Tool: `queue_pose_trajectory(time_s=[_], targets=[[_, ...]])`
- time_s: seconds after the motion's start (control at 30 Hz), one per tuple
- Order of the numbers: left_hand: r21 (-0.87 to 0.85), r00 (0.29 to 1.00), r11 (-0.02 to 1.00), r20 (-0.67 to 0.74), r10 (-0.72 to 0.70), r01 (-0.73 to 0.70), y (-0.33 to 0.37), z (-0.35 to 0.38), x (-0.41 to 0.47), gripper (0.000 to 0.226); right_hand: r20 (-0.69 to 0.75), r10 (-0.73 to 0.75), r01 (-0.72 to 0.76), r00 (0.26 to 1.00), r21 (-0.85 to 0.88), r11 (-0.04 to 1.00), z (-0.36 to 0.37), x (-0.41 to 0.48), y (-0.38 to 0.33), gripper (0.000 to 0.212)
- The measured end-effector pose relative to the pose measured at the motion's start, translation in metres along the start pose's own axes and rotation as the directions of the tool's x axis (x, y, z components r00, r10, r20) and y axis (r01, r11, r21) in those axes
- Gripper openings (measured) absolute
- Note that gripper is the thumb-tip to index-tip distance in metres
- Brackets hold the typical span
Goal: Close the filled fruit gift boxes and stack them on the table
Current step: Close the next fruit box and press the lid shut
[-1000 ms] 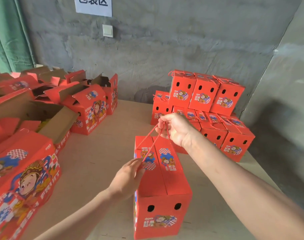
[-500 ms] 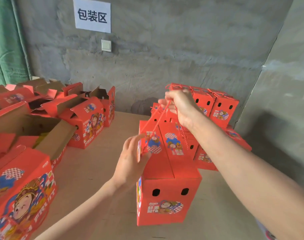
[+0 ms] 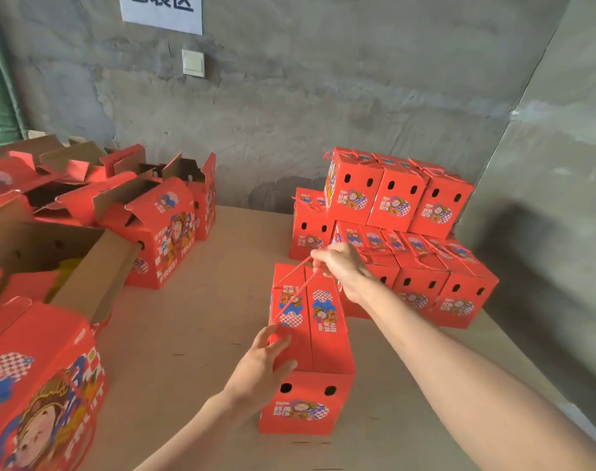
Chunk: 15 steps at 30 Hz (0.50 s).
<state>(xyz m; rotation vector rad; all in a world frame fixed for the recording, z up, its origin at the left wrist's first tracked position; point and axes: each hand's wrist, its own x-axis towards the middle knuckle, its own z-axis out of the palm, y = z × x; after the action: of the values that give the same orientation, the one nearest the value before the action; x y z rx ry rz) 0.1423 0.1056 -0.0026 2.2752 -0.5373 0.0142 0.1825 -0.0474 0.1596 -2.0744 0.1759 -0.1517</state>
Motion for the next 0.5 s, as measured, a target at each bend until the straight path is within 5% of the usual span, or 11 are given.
queue_pose_trajectory(time_s=[0.07,0.17,0.2,0.27,0.37,0.5], targets=[[-0.037,0.999,0.999,0.027,0.024,-0.023,-0.010,-0.001,0.001,0.056,0.028,-0.087,0.092,0.996,-0.267,0.959,0.004,-0.008,0.008,0.030],[-0.017,0.994,0.995,0.044,0.099,-0.098,-0.021,-0.010,-0.001,0.052,0.158,-0.123,0.199,0.980,-0.716,0.669,0.016,-0.031,0.037,0.029],[0.028,0.989,0.989,0.005,0.146,-0.146,-0.022,-0.014,-0.003,0.045,0.201,-0.066,0.200,0.977,-0.776,0.598,0.022,-0.042,0.054,0.050],[0.117,0.955,0.956,-0.099,0.280,-0.268,-0.022,-0.018,-0.009,0.028,0.280,-0.048,0.256,0.959,-0.776,0.576,0.037,-0.067,0.091,0.075],[0.222,0.869,0.875,-0.162,0.468,-0.430,-0.019,-0.018,-0.017,0.013,0.340,-0.207,0.398,0.917,-0.772,0.495,0.052,-0.092,0.135,0.073],[0.236,0.817,0.830,-0.180,0.548,-0.505,-0.020,-0.019,-0.012,0.049,0.321,-0.241,0.395,0.916,-0.830,0.395,0.058,-0.095,0.152,0.095]])
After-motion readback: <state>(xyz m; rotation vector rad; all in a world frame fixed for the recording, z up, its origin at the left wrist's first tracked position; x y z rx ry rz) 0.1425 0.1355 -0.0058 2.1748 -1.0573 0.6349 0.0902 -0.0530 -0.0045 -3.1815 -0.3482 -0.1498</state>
